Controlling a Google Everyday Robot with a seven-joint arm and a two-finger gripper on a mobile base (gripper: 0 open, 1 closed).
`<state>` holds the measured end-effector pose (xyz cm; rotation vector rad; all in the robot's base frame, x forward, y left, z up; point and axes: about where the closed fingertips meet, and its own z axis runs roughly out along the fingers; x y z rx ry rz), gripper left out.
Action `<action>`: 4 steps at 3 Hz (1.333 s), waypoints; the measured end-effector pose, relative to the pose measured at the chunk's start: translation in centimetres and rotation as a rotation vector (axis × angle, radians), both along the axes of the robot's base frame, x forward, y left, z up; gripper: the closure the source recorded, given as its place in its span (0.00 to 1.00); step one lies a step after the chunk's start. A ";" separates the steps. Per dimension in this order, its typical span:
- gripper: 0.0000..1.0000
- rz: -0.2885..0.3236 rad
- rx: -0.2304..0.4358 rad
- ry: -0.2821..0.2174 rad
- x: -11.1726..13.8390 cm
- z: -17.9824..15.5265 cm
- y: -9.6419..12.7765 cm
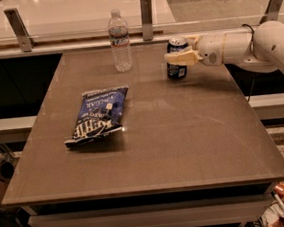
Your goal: Pick pepsi can
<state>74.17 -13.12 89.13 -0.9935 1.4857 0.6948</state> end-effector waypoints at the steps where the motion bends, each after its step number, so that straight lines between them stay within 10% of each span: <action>1: 1.00 0.013 -0.004 -0.018 0.1 0.6 0.5; 4: 1.00 0.075 -0.077 -0.187 0.6 8.4 2.0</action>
Offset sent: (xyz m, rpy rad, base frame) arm 0.0072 0.0117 0.0634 -0.0817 -0.1434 0.0623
